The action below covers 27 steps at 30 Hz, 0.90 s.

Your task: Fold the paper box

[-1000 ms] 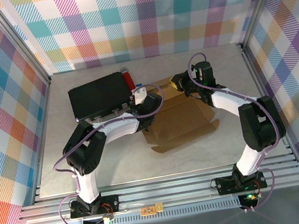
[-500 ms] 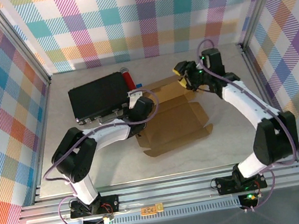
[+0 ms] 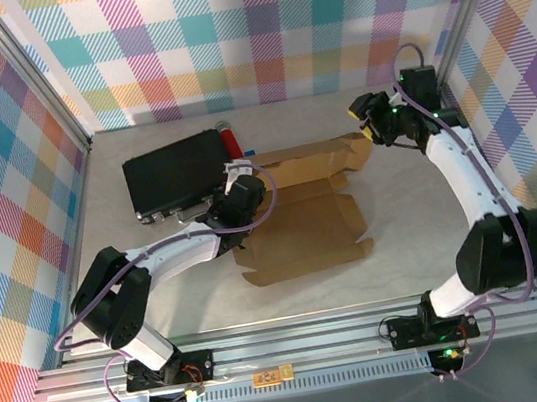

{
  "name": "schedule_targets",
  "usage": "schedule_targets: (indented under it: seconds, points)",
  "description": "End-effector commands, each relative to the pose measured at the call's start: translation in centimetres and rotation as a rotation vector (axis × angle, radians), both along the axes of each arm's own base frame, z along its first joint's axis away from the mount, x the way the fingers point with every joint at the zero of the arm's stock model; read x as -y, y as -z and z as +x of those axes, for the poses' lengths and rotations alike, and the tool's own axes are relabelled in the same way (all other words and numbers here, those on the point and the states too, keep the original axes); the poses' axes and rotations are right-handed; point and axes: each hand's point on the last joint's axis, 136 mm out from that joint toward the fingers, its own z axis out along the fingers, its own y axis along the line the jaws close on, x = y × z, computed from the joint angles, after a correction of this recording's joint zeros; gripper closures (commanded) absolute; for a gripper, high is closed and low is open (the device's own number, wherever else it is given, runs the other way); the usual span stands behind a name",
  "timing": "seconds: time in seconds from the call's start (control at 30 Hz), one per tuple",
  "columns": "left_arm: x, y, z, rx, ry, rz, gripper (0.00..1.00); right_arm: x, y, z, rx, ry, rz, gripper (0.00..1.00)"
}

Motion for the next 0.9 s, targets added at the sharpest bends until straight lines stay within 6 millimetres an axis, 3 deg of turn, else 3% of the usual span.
schedule_targets:
  seconds: [0.0,0.2,0.47,0.67,0.77,0.87]
  points:
    - [-0.7,-0.7,-0.1,-0.001,0.006,0.03,1.0,-0.5,2.5,-0.3,-0.063,-0.085,-0.061,0.46]
    - [-0.5,-0.8,0.0,-0.002,0.006,0.018,1.0,-2.2,5.9,-0.2,-0.14,-0.167,0.0,0.46]
    - [0.2,-0.6,0.3,-0.008,0.016,-0.011,1.0,-4.6,6.4,0.0,-0.158,-0.205,0.105,0.49]
    - [0.2,-0.4,0.7,-0.02,0.012,-0.059,1.0,-4.6,6.8,0.2,-0.175,-0.179,0.132,0.68]
    - [0.0,-0.6,0.7,-0.019,0.005,-0.077,1.0,-4.7,6.9,0.3,-0.184,-0.161,0.149,0.85]
    - [-0.2,-0.8,0.8,-0.021,0.003,-0.107,1.0,-4.5,6.6,0.6,-0.181,-0.136,0.165,0.92]
